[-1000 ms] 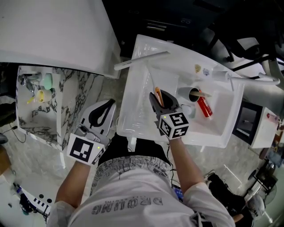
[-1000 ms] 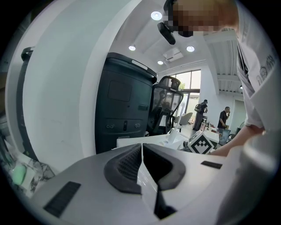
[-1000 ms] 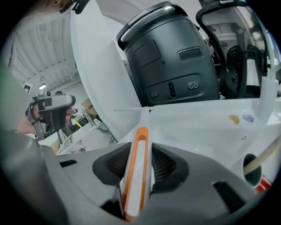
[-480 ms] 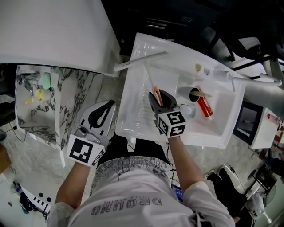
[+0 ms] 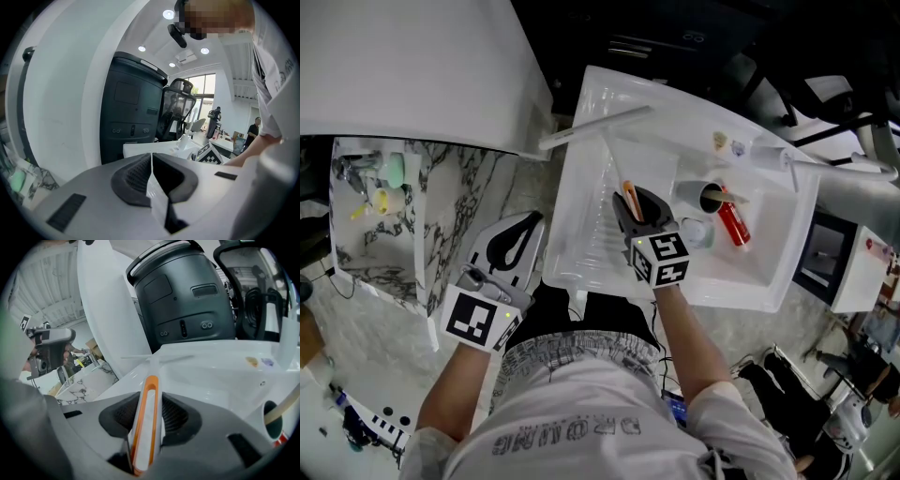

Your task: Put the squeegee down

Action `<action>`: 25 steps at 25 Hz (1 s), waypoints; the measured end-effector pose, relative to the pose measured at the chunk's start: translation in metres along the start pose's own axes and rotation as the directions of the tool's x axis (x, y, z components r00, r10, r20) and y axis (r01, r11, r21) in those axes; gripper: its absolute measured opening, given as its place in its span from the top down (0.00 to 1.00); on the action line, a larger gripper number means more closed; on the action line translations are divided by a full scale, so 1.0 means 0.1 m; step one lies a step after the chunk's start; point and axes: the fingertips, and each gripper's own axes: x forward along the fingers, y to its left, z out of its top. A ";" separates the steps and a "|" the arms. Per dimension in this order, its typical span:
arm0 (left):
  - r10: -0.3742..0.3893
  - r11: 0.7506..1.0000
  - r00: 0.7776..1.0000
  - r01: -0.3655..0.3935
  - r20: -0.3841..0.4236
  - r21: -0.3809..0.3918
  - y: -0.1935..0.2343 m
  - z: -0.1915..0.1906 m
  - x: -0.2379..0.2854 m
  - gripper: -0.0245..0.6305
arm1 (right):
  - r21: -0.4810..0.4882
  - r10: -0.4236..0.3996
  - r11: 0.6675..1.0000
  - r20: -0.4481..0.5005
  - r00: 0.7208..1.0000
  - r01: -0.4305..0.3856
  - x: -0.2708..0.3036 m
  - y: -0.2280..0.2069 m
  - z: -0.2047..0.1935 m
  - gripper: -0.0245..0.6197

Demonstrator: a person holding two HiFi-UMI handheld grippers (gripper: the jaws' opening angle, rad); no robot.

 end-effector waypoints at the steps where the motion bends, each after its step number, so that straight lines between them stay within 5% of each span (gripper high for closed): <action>1: -0.001 1.000 1.000 0.001 0.000 0.000 0.00 0.00 0.00 0.93 | -0.005 -0.001 1.000 -0.002 1.000 0.001 0.00 0.00 -0.01 0.75; 25: -0.019 1.000 1.000 0.019 -0.008 -0.007 -0.07 -0.06 0.02 0.93 | -0.083 -0.063 0.995 -0.108 0.992 0.054 0.17 -0.06 -0.25 0.75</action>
